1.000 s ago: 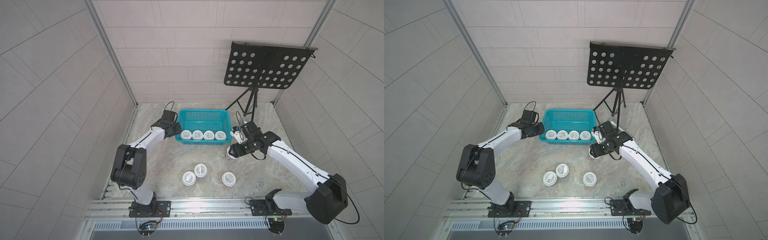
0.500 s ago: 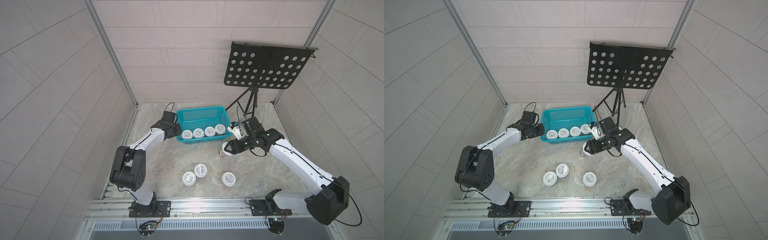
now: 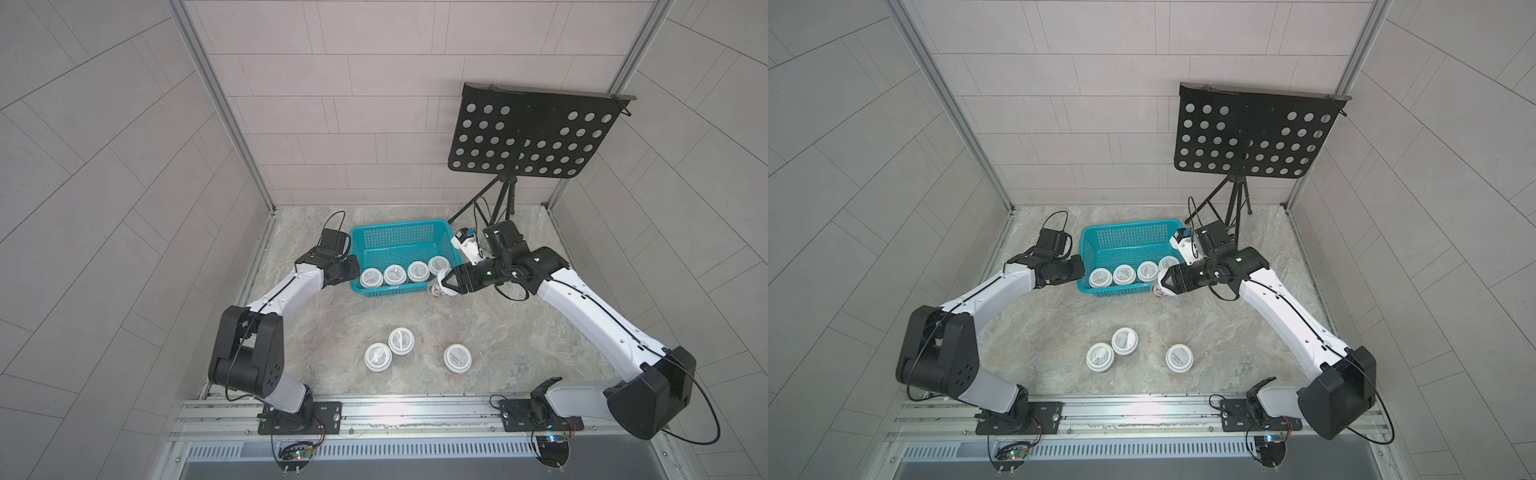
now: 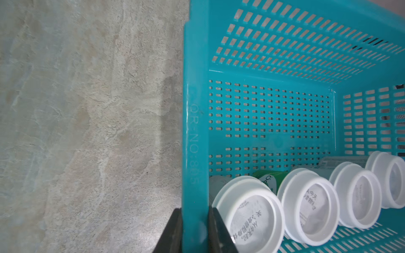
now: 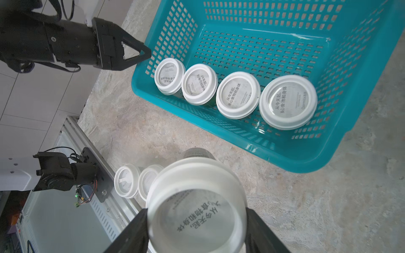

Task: Put the yogurt in the basket
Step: Adjust the basket at the center of the board.

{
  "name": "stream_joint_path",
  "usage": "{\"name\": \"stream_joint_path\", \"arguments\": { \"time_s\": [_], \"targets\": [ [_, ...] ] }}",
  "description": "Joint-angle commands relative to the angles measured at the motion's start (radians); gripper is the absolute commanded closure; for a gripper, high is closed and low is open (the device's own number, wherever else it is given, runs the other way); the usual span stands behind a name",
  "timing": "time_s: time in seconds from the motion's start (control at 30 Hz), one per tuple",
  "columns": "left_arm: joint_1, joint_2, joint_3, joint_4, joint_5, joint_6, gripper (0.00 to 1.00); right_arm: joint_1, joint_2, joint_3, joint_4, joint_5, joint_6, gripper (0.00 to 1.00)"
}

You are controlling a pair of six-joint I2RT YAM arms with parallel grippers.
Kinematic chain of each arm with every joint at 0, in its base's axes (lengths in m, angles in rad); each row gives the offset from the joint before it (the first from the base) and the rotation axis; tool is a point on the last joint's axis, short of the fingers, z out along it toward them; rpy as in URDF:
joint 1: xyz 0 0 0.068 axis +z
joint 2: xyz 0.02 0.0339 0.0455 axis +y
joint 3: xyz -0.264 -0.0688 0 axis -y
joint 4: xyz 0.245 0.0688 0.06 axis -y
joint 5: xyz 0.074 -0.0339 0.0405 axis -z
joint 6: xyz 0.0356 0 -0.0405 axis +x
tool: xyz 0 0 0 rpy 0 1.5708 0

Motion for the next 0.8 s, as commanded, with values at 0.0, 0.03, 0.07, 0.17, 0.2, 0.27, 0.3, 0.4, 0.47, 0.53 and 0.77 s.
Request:
{"name": "stream_joint_path", "arguments": {
  "time_s": [0.0,0.03,0.07,0.17,0.2,0.27,0.3,0.4,0.47,0.53,0.77],
  "targets": [
    [-0.017,-0.026,-0.034,-0.081,0.017,0.039,0.77,-0.003,0.017,0.033,0.018,0.027,0.015,0.32],
    [-0.024,-0.026,-0.038,-0.082,0.014,0.041,0.77,-0.003,0.025,0.040,0.021,0.035,0.017,0.32],
    [-0.032,-0.026,-0.041,-0.085,0.013,0.044,0.77,-0.003,0.033,0.049,0.024,0.043,0.020,0.32],
    [-0.046,-0.023,-0.049,-0.089,0.014,0.048,0.77,-0.003,0.061,0.074,0.029,0.068,0.018,0.32],
    [-0.050,-0.023,-0.051,-0.090,0.011,0.050,0.77,-0.003,0.071,0.085,0.028,0.078,0.017,0.32],
    [-0.054,-0.025,-0.052,-0.098,0.009,0.051,0.77,-0.003,0.091,0.105,0.025,0.101,0.015,0.32],
    [-0.058,-0.027,-0.052,-0.101,0.012,0.055,0.77,-0.003,0.104,0.115,0.024,0.111,0.013,0.32],
    [-0.068,-0.029,-0.049,-0.113,0.009,0.061,0.77,-0.004,0.140,0.141,0.021,0.164,0.012,0.32],
    [-0.072,-0.030,-0.048,-0.121,0.009,0.064,0.77,-0.003,0.165,0.161,0.015,0.198,0.010,0.32],
    [-0.078,-0.028,-0.048,-0.130,0.007,0.067,0.77,-0.003,0.191,0.182,0.011,0.227,0.006,0.32],
    [-0.089,-0.028,-0.049,-0.152,-0.002,0.077,0.77,-0.003,0.287,0.252,-0.003,0.329,-0.006,0.32]
  ]
}}
